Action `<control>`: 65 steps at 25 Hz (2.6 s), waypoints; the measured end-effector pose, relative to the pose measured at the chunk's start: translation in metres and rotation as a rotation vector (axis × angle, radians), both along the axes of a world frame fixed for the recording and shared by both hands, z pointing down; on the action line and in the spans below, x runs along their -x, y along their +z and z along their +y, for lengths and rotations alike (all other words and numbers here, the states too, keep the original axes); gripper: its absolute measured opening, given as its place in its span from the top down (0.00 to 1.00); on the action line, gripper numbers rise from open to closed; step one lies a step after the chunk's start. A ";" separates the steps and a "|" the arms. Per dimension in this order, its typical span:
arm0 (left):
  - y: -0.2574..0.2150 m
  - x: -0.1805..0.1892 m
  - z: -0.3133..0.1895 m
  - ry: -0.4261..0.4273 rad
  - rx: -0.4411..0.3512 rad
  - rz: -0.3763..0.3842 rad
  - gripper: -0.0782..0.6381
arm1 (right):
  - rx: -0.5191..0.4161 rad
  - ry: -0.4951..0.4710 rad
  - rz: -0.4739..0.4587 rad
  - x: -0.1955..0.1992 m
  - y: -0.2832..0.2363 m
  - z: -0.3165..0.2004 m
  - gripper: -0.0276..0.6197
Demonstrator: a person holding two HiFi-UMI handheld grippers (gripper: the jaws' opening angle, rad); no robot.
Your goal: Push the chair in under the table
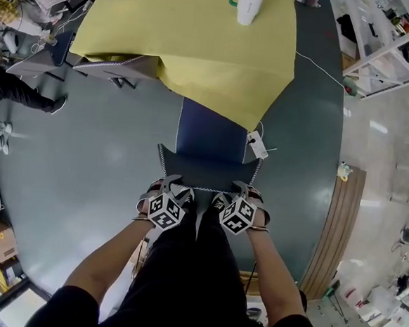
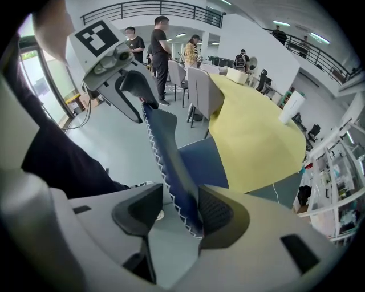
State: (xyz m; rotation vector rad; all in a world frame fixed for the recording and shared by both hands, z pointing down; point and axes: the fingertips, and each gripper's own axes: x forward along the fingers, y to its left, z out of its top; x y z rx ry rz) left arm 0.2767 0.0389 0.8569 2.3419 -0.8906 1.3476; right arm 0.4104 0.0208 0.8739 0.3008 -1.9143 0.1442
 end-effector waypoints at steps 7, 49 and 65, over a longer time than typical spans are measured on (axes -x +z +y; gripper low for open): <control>0.008 0.001 -0.005 -0.010 0.013 -0.018 0.63 | -0.016 0.001 0.006 -0.001 0.007 -0.004 0.69; 0.005 -0.001 -0.057 -0.053 -0.014 -0.036 0.64 | -0.052 0.017 -0.019 -0.001 0.004 -0.059 0.73; 0.005 0.021 -0.130 -0.005 -0.004 -0.037 0.65 | -0.050 0.049 -0.011 0.021 0.003 -0.129 0.73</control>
